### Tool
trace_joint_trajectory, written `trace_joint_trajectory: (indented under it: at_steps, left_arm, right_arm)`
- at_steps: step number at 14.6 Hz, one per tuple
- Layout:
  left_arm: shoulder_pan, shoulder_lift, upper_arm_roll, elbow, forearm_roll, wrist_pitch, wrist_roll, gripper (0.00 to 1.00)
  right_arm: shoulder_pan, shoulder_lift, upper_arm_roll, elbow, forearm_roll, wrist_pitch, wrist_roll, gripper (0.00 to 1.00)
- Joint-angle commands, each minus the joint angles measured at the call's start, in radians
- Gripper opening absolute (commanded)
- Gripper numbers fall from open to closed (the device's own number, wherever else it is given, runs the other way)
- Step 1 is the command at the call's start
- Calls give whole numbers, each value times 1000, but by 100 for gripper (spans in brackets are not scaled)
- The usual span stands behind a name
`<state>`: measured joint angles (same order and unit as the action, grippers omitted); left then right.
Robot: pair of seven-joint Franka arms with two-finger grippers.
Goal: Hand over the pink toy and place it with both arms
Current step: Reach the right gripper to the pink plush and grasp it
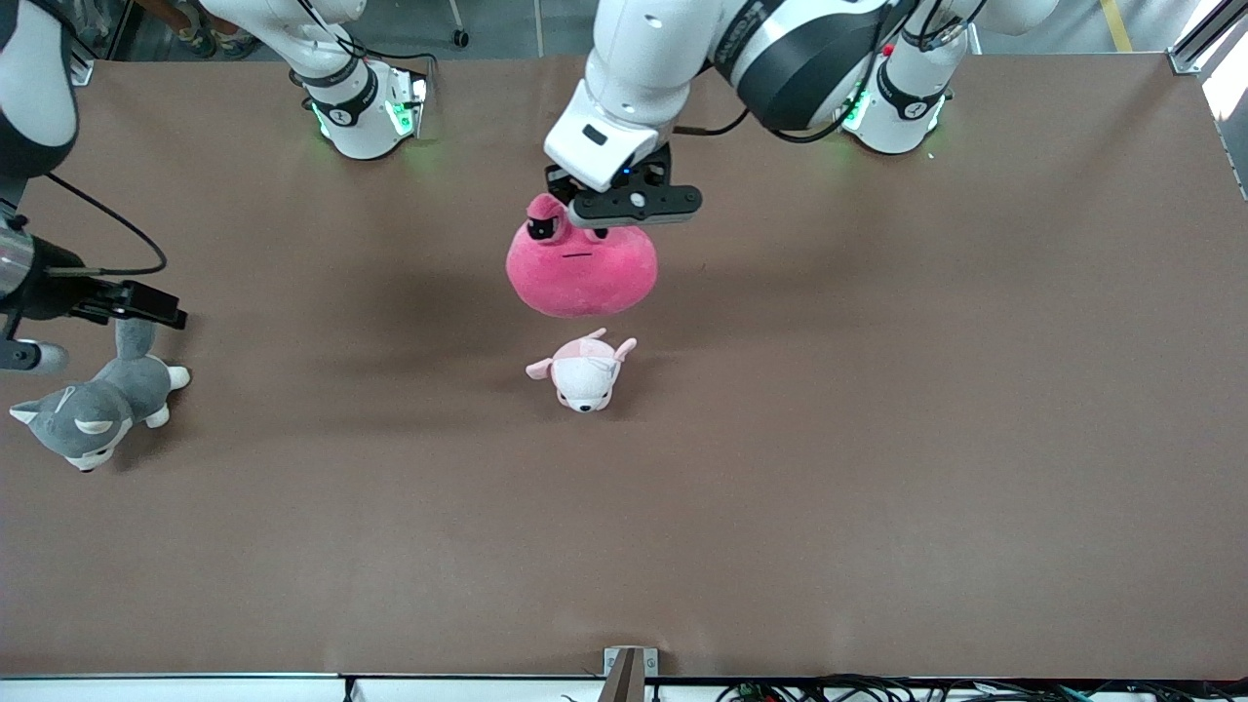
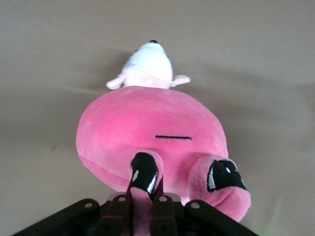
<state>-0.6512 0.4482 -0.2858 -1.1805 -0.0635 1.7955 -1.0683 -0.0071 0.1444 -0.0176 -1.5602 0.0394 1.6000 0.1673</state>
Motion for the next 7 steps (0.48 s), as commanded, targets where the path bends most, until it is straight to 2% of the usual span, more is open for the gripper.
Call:
trace_joint_trajectory:
  at_steps: [1, 4, 6, 7]
  left_arm:
    - [-27, 32, 10, 33, -7, 41, -15, 0]
    - [-41, 41, 10, 41, -7, 51, -18, 0]
    - [-41, 41, 10, 45, -7, 55, -18, 0]
    - [-41, 43, 10, 44, -7, 55, -18, 0]
  right_arm:
    - [85, -9, 2, -6, 62, -17, 319, 100]
    - [194, -11, 4, -12, 112, -17, 744, 100]
    - [229, -12, 2, -12, 203, -14, 980, 100]
    - [258, -14, 2, -12, 212, -11, 1082, 100]
